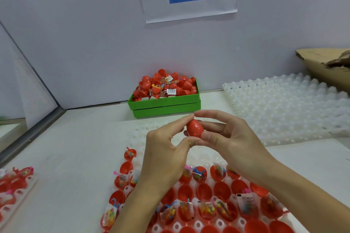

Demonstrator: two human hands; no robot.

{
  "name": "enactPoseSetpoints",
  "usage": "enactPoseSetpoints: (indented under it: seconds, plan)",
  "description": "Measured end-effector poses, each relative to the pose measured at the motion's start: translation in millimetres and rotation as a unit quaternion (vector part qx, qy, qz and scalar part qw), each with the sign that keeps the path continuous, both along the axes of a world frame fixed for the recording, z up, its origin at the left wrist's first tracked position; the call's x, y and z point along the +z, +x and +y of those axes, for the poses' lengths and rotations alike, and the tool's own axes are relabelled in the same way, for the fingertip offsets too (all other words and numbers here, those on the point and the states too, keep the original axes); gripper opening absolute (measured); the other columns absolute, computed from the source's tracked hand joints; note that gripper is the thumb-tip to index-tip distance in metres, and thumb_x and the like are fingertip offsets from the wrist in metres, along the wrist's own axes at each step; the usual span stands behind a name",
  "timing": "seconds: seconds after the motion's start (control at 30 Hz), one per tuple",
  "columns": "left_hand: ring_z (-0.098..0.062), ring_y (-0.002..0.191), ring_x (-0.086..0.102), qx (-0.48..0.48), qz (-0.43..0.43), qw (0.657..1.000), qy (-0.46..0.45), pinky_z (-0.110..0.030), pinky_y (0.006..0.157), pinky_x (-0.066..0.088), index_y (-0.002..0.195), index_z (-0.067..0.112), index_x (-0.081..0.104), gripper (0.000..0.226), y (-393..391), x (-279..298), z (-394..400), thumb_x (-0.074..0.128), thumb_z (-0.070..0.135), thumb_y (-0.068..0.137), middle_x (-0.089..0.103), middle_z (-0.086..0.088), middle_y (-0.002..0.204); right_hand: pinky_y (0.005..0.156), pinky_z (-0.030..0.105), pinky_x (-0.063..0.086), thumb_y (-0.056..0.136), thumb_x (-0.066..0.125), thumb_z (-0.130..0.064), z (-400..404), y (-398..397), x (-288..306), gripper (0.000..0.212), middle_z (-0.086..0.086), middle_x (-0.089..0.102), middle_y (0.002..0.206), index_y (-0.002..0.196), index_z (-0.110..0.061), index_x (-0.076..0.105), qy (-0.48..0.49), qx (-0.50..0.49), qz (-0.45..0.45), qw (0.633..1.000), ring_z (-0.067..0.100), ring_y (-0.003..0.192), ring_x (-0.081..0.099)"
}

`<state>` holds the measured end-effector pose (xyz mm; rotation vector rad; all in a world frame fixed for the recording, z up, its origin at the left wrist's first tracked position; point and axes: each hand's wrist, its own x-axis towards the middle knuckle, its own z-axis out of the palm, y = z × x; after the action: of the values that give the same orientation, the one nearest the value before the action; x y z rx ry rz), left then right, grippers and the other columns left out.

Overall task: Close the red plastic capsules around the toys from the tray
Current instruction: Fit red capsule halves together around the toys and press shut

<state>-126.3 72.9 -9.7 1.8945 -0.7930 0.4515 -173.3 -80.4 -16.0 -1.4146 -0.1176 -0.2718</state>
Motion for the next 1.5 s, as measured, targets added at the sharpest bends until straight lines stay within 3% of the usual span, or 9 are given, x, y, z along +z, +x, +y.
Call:
enactPoseSetpoints:
  seconds: [0.27, 0.47, 0.63, 0.9, 1.07, 1.17, 1.27, 1.4, 1.5]
  plan:
    - [-0.011, 0.109, 0.055, 0.067, -0.138, 0.984, 0.091, -0.002, 0.094, 0.036, 0.111, 0.003, 0.072, 0.041, 3.3, -6.8, 1.2, 0.081, 0.0, 0.071, 0.075, -0.006, 0.103, 0.08, 0.029, 0.061, 0.088, 0.069, -0.007, 1.3, -2.4, 4.7, 0.021, 0.009, 0.077, 0.094, 0.109, -0.008, 0.071, -0.044, -0.06, 0.064, 0.995, 0.019, 0.086, 0.075]
    - [-0.008, 0.098, 0.058, 0.044, -0.136, 0.983, 0.111, -0.024, 0.087, 0.05, 0.117, 0.009, 0.07, 0.054, 2.8, -5.4, 1.4, 0.088, 0.021, 0.067, 0.074, -0.002, 0.104, 0.074, 0.019, 0.057, 0.088, 0.071, -0.01, 1.5, -5.5, 6.3, 0.015, -0.001, 0.078, 0.087, 0.1, -0.016, 0.076, -0.112, -0.055, 0.049, 0.991, 0.013, 0.08, 0.075]
    - [-0.001, 0.105, 0.055, 0.062, -0.056, 0.99, 0.116, -0.028, 0.087, 0.055, 0.147, 0.029, 0.038, 0.087, -1.1, -2.0, -0.6, 0.063, 0.062, 0.07, 0.063, 0.014, 0.117, 0.07, 0.022, 0.058, 0.096, 0.058, -0.003, -4.9, -0.1, 8.1, 0.018, 0.01, 0.077, 0.091, 0.106, -0.008, 0.073, -0.014, -0.085, 0.068, 0.994, 0.022, 0.083, 0.075]
    - [-0.006, 0.086, 0.061, 0.081, -0.052, 0.992, 0.087, -0.014, 0.067, 0.043, 0.135, 0.035, 0.046, 0.068, 6.9, -8.0, 4.0, 0.062, 0.059, 0.074, 0.06, 0.019, 0.107, 0.067, 0.022, 0.057, 0.097, 0.051, -0.004, -50.1, 14.3, 23.5, 0.014, 0.018, 0.067, 0.094, 0.102, 0.005, 0.061, 0.22, -0.059, 0.134, 0.964, 0.024, 0.08, 0.07]
    - [-0.006, 0.089, 0.062, 0.061, -0.033, 0.996, 0.05, -0.043, 0.066, 0.058, 0.128, 0.056, 0.041, 0.058, 20.2, -17.9, 1.4, 0.054, 0.078, 0.075, 0.062, 0.023, 0.112, 0.056, 0.02, 0.051, 0.099, 0.042, -0.005, -122.6, 50.4, 40.3, 0.015, 0.019, 0.059, 0.088, 0.1, 0.003, 0.054, 0.318, -0.155, 0.117, 0.928, 0.022, 0.072, 0.064]
    - [-0.013, 0.098, 0.064, 0.047, -0.004, 0.998, 0.036, -0.039, 0.065, 0.057, 0.127, 0.057, 0.044, 0.062, 21.4, -19.8, -2.7, 0.047, 0.085, 0.072, 0.061, 0.025, 0.115, 0.052, 0.017, 0.049, 0.101, 0.04, -0.004, -175.7, 74.4, 61.3, 0.014, 0.018, 0.055, 0.086, 0.101, 0.004, 0.051, 0.318, -0.258, 0.081, 0.909, 0.021, 0.073, 0.06]
    - [-0.004, 0.099, 0.064, 0.02, 0.04, 0.998, 0.045, -0.028, 0.064, 0.055, 0.122, 0.062, 0.047, 0.062, 28.9, -16.5, 2.3, 0.045, 0.09, 0.067, 0.06, 0.038, 0.11, 0.066, 0.021, 0.055, 0.102, 0.034, -0.002, -227.2, 87.2, 85.8, 0.017, 0.023, 0.055, 0.102, 0.099, 0.003, 0.049, 0.373, -0.369, 0.03, 0.851, 0.026, 0.076, 0.061]
    - [0.02, 0.091, 0.056, 0.011, 0.071, 0.996, 0.047, -0.019, 0.053, 0.052, 0.102, 0.078, 0.046, 0.045, 46.2, -19.3, 5.8, 0.055, 0.077, 0.057, 0.064, 0.031, 0.099, 0.106, 0.048, 0.044, 0.103, 0.039, -0.021, -280.0, 90.8, 94.3, 0.05, 0.025, 0.033, 0.153, 0.145, 0.006, 0.032, 0.389, -0.411, 0.086, 0.82, 0.045, 0.132, 0.044]
    - [0.005, 0.087, 0.06, 0.054, 0.063, 0.994, 0.066, -0.013, 0.057, 0.046, 0.097, 0.077, 0.046, 0.039, 57.5, -32.7, 7.8, 0.047, 0.063, 0.061, 0.064, 0.01, 0.099, 0.084, 0.036, 0.055, 0.103, 0.028, -0.022, -271.3, 93.8, 76.6, 0.051, 0.029, 0.045, 0.143, 0.148, 0.004, 0.028, 0.265, -0.394, 0.145, 0.868, 0.04, 0.118, 0.058]
